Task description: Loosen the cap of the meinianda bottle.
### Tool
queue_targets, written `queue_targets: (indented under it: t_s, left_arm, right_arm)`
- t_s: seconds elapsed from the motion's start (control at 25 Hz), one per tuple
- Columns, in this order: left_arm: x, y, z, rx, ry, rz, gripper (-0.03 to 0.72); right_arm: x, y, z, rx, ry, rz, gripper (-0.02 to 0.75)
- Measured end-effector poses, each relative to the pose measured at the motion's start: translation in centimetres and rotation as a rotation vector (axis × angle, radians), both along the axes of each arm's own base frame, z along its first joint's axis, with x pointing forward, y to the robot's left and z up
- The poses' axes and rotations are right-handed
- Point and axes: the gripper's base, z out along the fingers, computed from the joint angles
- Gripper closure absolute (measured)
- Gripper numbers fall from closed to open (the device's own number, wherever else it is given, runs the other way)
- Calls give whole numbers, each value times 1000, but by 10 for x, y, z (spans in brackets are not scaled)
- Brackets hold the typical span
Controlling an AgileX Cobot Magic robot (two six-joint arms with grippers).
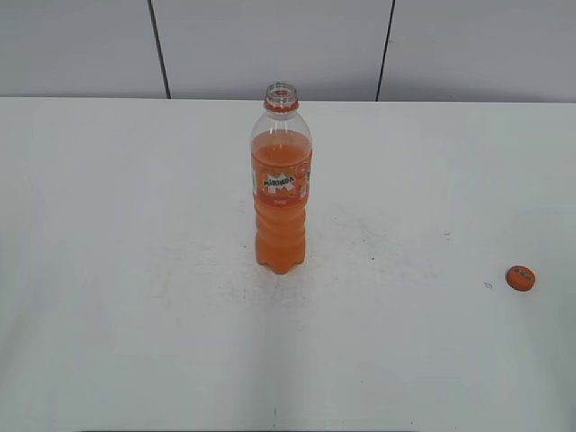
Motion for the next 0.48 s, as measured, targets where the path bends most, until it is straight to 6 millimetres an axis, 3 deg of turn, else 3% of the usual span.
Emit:
queue_targets:
  t_s: [0.24, 0.48]
  left_arm:
    - [-34, 8, -1, -18, -265, -38, 127]
    - [-32, 5, -5, -6, -310, -87, 127]
  right_arm:
    - [-22, 0, -17, -13, -148, 7, 172]
    - [-28, 3, -33, 3, -206, 30, 186]
